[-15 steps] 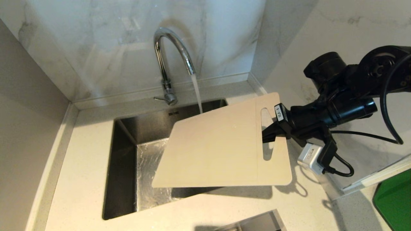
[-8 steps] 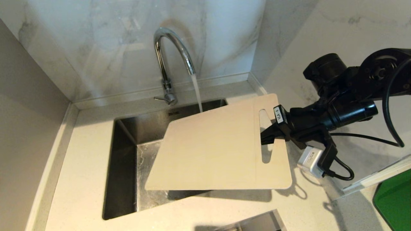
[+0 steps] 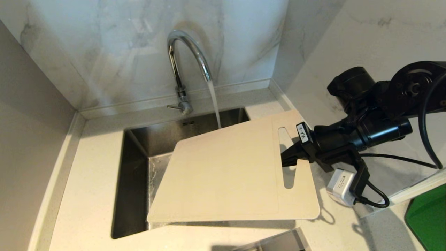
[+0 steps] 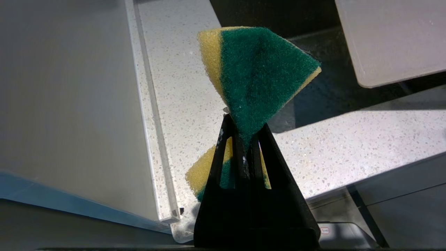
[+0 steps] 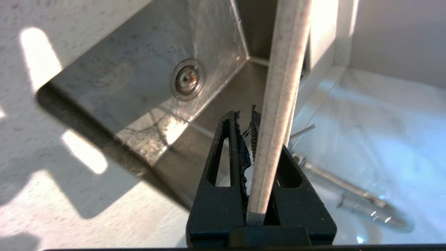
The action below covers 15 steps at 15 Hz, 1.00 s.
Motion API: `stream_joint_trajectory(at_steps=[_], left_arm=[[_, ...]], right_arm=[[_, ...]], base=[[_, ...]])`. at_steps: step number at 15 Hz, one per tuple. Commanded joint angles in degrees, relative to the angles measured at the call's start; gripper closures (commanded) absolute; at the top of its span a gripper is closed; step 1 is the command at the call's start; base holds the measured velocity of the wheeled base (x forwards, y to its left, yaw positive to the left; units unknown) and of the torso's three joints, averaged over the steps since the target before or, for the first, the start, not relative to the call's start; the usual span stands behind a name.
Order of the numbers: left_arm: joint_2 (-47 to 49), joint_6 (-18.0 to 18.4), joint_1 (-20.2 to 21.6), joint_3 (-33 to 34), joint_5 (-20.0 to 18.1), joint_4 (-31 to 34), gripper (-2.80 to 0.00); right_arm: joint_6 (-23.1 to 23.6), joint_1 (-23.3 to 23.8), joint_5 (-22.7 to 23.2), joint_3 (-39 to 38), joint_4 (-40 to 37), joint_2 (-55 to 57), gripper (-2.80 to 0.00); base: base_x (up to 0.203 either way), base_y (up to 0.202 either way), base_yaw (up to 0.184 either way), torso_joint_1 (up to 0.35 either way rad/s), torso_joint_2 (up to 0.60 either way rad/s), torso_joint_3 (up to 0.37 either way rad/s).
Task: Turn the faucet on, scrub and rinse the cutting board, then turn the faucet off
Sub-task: Scrub the cutting board underwater
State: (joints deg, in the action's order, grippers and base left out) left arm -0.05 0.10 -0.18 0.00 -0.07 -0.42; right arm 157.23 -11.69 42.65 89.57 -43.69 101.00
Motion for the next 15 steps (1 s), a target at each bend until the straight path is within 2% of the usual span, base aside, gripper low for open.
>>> stream_joint_trajectory(at_steps=[1, 9, 15], left_arm=[[-0.13, -0.01, 0.01, 0.09, -0.01, -0.02, 0.0], [-0.13, -0.01, 0.01, 0.09, 0.0, -0.02, 0.0], [-0.06, -0.01, 0.01, 0.09, 0.02, -0.02, 0.0]], right_arm=[[0.91, -1.03, 0.24, -1.23, -0.25, -1.37, 0.0], [0.91, -2.11, 0.17, -6.28, 0.03, -4.85, 0.0], [0.91, -2.11, 0.24, -9.92, 3.48, -4.47, 0.0]], base=[[0.0, 0.0, 0.0, 0.0, 0.0, 0.0], [0.0, 0.0, 0.0, 0.0, 0.0, 0.0], [0.0, 0.0, 0.0, 0.0, 0.0, 0.0]])
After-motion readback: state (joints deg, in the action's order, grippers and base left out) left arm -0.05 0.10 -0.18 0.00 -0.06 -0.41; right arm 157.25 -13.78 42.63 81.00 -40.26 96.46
